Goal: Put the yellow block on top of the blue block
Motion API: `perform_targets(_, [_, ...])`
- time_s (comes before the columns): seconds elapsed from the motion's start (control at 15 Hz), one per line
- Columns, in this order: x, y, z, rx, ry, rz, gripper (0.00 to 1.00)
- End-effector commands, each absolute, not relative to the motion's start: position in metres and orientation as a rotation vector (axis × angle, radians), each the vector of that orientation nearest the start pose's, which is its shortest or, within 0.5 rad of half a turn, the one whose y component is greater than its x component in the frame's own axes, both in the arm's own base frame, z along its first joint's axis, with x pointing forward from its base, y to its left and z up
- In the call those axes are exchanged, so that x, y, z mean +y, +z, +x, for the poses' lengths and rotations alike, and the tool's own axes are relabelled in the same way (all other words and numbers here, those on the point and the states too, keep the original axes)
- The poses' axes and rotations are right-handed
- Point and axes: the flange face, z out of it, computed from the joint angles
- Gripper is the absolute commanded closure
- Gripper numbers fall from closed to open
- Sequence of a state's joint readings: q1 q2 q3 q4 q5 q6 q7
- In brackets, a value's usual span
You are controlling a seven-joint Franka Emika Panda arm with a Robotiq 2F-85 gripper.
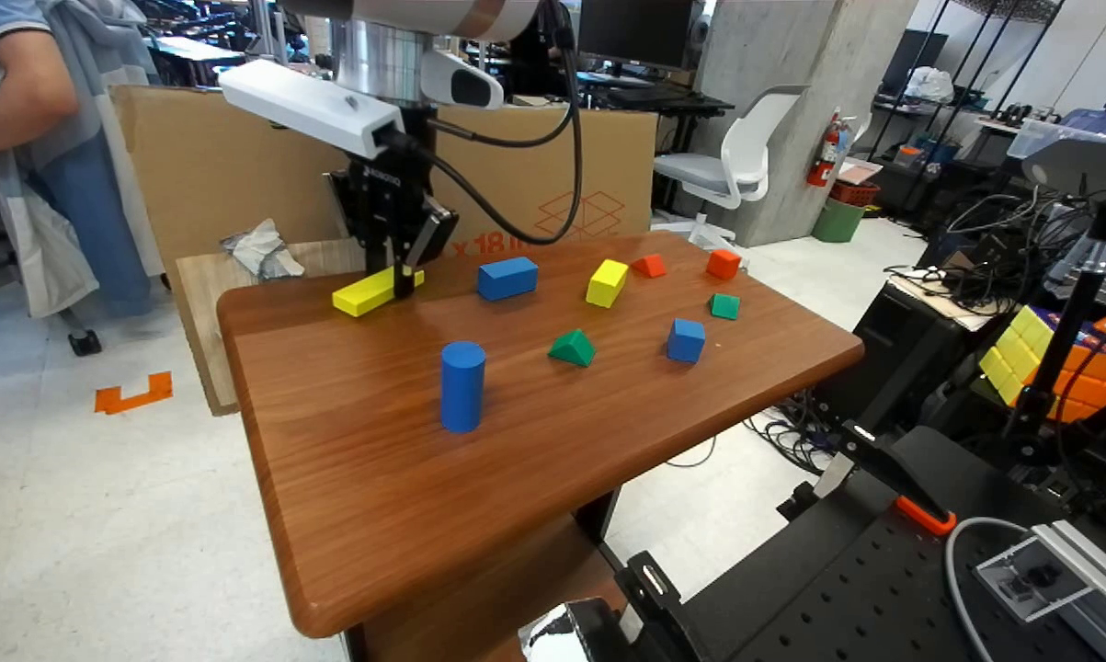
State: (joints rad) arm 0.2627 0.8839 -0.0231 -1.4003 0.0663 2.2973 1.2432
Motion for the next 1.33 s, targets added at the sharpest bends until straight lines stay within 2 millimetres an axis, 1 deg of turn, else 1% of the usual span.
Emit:
perform_targets(0.0, [0.176, 0.191, 0.710, 1.569, 0.026, -2.670, 0.92])
perform_targets(0.13, [0.177, 0.201, 0.708, 1.569, 0.024, -2.653, 0.92])
perform_targets(0.33, [0.174, 0.226, 0.705, 1.585, -0.007, -2.611, 0.92])
perform_targets(0.53, [0.162, 0.249, 0.700, 1.605, 0.016, -2.566, 0.92])
perform_targets(0.67, [0.148, 0.261, 0.695, 1.621, 0.035, -2.534, 0.92])
perform_targets(0.87, [0.117, 0.271, 0.690, 1.680, 0.055, -2.486, 0.92])
perform_targets(1.07, [0.084, 0.270, 0.684, 1.735, 0.067, -2.450, 0.92])
perform_targets(1.27, [0.055, 0.263, 0.679, 1.801, 0.073, -2.428, 0.92])
